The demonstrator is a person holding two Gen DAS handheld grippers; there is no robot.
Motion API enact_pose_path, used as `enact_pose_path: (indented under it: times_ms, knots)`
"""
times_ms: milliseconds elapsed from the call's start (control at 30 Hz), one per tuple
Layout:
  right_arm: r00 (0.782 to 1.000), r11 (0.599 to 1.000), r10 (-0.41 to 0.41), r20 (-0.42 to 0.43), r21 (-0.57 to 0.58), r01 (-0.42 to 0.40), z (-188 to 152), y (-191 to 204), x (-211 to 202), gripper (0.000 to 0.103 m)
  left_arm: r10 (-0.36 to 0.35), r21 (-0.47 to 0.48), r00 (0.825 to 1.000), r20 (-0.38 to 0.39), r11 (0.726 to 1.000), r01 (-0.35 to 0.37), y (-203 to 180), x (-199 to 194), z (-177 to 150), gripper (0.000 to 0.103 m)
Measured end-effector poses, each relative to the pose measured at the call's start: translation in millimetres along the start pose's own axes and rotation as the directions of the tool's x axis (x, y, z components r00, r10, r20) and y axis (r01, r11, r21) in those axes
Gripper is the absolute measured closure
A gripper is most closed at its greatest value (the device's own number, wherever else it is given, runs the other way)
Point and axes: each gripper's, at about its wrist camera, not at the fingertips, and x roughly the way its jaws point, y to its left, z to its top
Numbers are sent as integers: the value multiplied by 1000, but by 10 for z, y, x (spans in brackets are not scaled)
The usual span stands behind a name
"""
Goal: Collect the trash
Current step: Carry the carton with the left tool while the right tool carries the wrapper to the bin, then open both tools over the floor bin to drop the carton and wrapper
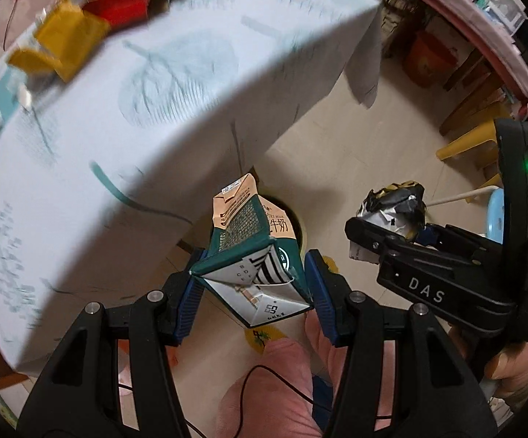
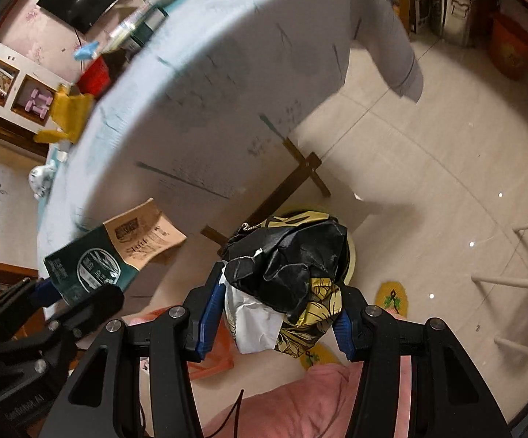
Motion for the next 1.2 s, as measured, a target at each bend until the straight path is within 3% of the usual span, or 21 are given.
enact_pose_path:
  times_ms: [233,400,500,600,733,933,1200]
  knots:
    - [998,999,35,-44,-2,-35,17,-204,641,50,22,-39,999,-42,999,-24,93,677,-88,52]
    - [997,999,33,-69,-24,-35,35,-313,1064,49,8,-8,1000,-25,1000,-8,78,1043,-122,52]
    - [996,999,32,-80,-36,-35,40,-404,1282,49,42,45,999,19,998,-43,13,1194,-173,52]
    - [995,998,37,-94,-44,-41,58,-485,1514,48,56,114,996,74,991,-64,-86,1276,-216,52]
    - [994,998,45,-103,-43,-49,71,-585,1741,46,43,171,996,72,984,-55,-174,1426,-275,51]
    - [991,997,75,-115,-27,-79,56,-715,1911,36,95,176,992,83,978,-109,-319,1577,-283,51]
    - [988,994,93,-125,-45,-100,104,-709,1900,35,128,155,989,76,978,-138,-347,1486,-268,51]
